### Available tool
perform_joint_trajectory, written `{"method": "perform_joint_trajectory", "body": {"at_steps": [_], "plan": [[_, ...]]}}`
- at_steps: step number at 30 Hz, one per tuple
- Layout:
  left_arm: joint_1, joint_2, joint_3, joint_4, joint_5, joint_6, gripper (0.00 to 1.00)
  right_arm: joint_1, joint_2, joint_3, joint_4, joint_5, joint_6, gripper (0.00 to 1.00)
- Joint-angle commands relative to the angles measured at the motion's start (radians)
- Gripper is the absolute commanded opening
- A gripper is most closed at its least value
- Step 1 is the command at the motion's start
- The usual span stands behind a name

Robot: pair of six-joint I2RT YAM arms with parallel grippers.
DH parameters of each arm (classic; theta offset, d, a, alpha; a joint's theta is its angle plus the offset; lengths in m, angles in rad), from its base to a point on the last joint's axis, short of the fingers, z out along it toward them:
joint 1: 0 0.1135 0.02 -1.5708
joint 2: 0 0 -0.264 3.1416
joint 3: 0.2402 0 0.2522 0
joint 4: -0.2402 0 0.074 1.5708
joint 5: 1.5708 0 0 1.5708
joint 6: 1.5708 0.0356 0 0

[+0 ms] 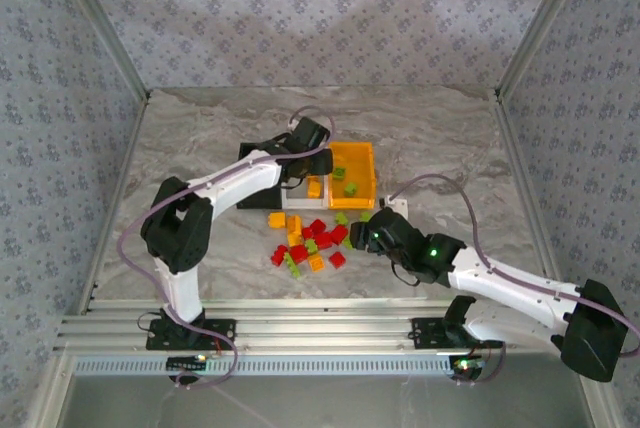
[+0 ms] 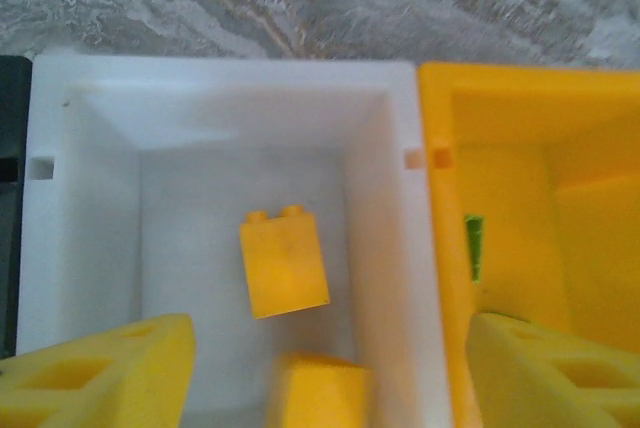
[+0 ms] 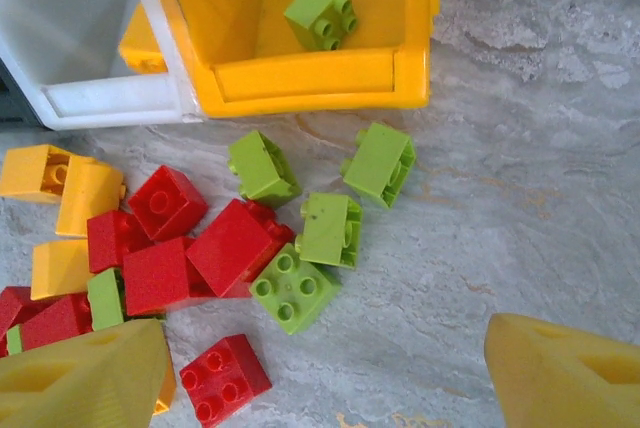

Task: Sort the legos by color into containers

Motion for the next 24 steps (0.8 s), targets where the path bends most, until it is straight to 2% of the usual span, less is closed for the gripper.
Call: {"method": "perform_joint_trajectory", "body": {"at_steps": [1,5,6,16,20,24], "plan": [[-0.020,-0.113,0.018,-0.017,0.028,0.007,0.81,0.009,0.016,-0.014,-0.009,0.000,0.050,0.85],[-0.060,-0.271,-0.103,0.034,0.074,-0.012,0.92,0.010,0.063,-0.029,0.039,-0.009,0.077,0.85],[-0.071,-0.311,-0.141,0.046,0.082,-0.021,0.99,0.009,0.077,-0.033,0.054,-0.011,0.080,0.85],[-0.194,-0.710,-0.614,0.103,0.055,-0.143,0.99,0.003,0.285,-0.001,0.209,-0.061,0.058,0.82],[-0.197,-0.818,-0.720,0.059,0.031,-0.187,0.99,0.000,0.375,0.034,0.193,-0.058,0.058,0.81],[-0.196,-0.901,-0.787,0.038,0.004,-0.211,0.99,0.000,0.436,0.056,0.178,-0.040,0.075,0.76]]}}
